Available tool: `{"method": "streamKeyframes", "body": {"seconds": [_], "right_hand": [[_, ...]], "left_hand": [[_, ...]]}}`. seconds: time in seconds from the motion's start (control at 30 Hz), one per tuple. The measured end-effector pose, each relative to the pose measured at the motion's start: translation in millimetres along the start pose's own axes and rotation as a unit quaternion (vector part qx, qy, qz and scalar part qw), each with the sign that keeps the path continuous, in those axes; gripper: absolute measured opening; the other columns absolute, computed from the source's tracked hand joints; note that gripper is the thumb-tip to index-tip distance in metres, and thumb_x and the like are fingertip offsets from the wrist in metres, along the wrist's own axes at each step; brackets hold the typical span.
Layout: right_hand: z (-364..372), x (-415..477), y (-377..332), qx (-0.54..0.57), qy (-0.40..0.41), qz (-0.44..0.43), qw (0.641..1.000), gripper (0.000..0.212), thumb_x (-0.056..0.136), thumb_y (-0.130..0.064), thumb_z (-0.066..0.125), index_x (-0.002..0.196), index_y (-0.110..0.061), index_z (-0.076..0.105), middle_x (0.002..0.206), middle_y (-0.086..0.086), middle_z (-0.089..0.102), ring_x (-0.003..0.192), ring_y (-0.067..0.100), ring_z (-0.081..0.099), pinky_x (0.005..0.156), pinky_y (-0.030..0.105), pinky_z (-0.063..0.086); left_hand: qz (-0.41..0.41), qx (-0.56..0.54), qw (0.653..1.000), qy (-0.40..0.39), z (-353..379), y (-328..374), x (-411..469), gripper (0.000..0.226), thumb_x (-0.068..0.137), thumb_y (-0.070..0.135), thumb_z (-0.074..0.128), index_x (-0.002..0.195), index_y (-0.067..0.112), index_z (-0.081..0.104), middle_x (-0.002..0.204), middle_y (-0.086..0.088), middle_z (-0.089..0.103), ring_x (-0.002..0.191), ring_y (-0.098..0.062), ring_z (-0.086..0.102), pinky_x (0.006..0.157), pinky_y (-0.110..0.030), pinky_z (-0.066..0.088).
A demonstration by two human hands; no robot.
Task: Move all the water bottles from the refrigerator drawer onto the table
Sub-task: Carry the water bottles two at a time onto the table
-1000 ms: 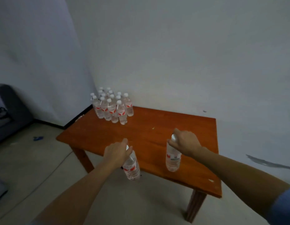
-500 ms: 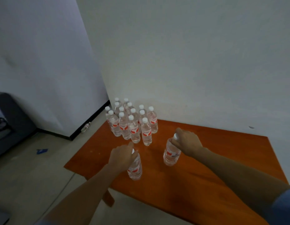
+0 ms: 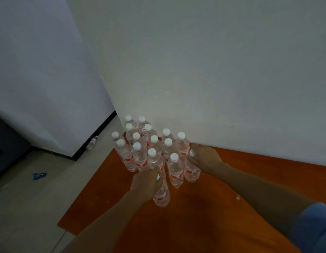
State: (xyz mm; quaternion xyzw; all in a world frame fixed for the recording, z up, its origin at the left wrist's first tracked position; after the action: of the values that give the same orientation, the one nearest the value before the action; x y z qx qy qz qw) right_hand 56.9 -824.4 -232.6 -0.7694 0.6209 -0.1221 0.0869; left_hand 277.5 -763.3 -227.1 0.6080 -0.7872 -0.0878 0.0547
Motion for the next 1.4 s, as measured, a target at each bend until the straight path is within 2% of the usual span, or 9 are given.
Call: {"method": "streamKeyframes", "body": {"seconds": [0.17,0.3,0.57,0.77,0.87,0.97,1.1,1.2,1.4], "right_hand": [[19.5,35.8,-5.9,0.011,-0.022,0.011,1.0,0.049,0.094,-0.054,0.045,0.128,-0.019,0.046,0.113,0.005,0.064,0.096,0.024,0.063,0.079,0.04,0.055],[27.1,47.9,-6.4,0.013,-0.044,0.043,0.998,0.048,0.095,-0.053,0.042,0.129,-0.019,0.047,0.111,0.005,0.062,0.094,0.022,0.061,0.078,0.037,0.053],[29.6,46.5,-25.0,0.029,-0.034,0.162,0.986,0.035,0.092,-0.043,0.058,0.118,-0.02,0.057,0.115,0.001,0.063,0.1,0.016,0.06,0.086,0.03,0.051],[8.8,-0.4,-30.9,0.04,0.016,0.297,0.954,0.052,0.091,-0.04,0.061,0.135,-0.016,0.046,0.128,0.007,0.056,0.11,0.025,0.057,0.091,0.039,0.05],[-5.5,-48.3,-26.6,0.03,0.028,0.351,0.935,0.05,0.092,-0.042,0.059,0.135,-0.019,0.046,0.129,0.004,0.056,0.109,0.023,0.058,0.09,0.041,0.052],[-25.9,-109.1,-22.0,0.021,0.047,0.393,0.918,0.046,0.095,-0.04,0.055,0.135,-0.018,0.047,0.127,0.004,0.056,0.106,0.023,0.058,0.085,0.038,0.052],[-55.8,-208.1,-16.4,-0.002,0.082,0.454,0.887,0.044,0.096,-0.037,0.055,0.135,-0.017,0.049,0.124,0.005,0.057,0.103,0.022,0.058,0.078,0.031,0.048],[-75.7,-299.1,-15.5,-0.018,0.117,0.517,0.848,0.043,0.094,-0.04,0.056,0.132,-0.019,0.051,0.119,0.002,0.06,0.099,0.018,0.059,0.079,0.03,0.051],[-92.9,-524.6,-29.2,-0.036,0.155,0.646,0.746,0.041,0.092,-0.043,0.057,0.128,-0.023,0.052,0.116,0.001,0.063,0.098,0.018,0.061,0.082,0.031,0.052]], "left_hand": [[0.027,-0.028,0.999,-0.001,8.7,-16.4,36.2,0.021,0.097,0.039,0.046,0.108,0.023,0.05,0.096,0.004,0.064,0.084,-0.014,0.061,0.066,-0.025,0.04],[0.054,-0.043,0.997,-0.018,9.1,-27.9,59.5,0.022,0.095,0.041,0.047,0.107,0.023,0.051,0.097,0.004,0.064,0.084,-0.014,0.061,0.07,-0.028,0.048],[0.183,-0.077,0.975,-0.103,-2.0,-42.9,70.7,0.022,0.093,0.038,0.05,0.1,0.018,0.057,0.098,0.002,0.062,0.088,-0.016,0.059,0.076,-0.033,0.052],[0.267,-0.073,0.96,-0.035,-38.6,-49.7,86.1,0.022,0.095,0.037,0.048,0.102,0.021,0.061,0.085,0.005,0.062,0.068,-0.008,0.052,0.061,-0.022,0.04],[0.315,-0.045,0.948,-0.007,-54.5,-26.3,87.1,0.023,0.095,0.039,0.047,0.105,0.023,0.06,0.09,0.004,0.067,0.067,-0.007,0.055,0.053,-0.019,0.037],[0.372,-0.015,0.928,-0.005,-58.1,18.6,74.8,0.027,0.093,0.041,0.046,0.102,0.02,0.06,0.093,-0.001,0.067,0.074,-0.015,0.061,0.063,-0.031,0.051],[0.451,0.023,0.892,-0.035,-47.6,97.2,30.8,0.03,0.092,0.044,0.048,0.103,0.019,0.058,0.099,-0.006,0.067,0.089,-0.027,0.063,0.075,-0.039,0.053],[0.514,0.051,0.854,-0.058,-34.1,163.1,-21.0,0.032,0.093,0.044,0.047,0.108,0.018,0.057,0.105,-0.008,0.066,0.095,-0.03,0.062,0.077,-0.038,0.049],[0.621,0.036,0.777,-0.101,-2.4,304.2,-168.2,0.03,0.094,0.043,0.046,0.105,0.018,0.057,0.099,-0.004,0.064,0.087,-0.023,0.061,0.078,-0.039,0.052]]}}
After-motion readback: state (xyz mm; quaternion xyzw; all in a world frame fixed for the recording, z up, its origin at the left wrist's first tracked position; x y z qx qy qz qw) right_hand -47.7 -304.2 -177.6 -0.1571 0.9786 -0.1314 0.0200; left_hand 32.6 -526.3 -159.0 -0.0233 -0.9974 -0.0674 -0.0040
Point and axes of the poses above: each hand's wrist, its own x-axis towards the middle knuckle, its own z-axis out of the palm, y = z × x, the point moved 3 cm from there along x, towards the middle knuckle
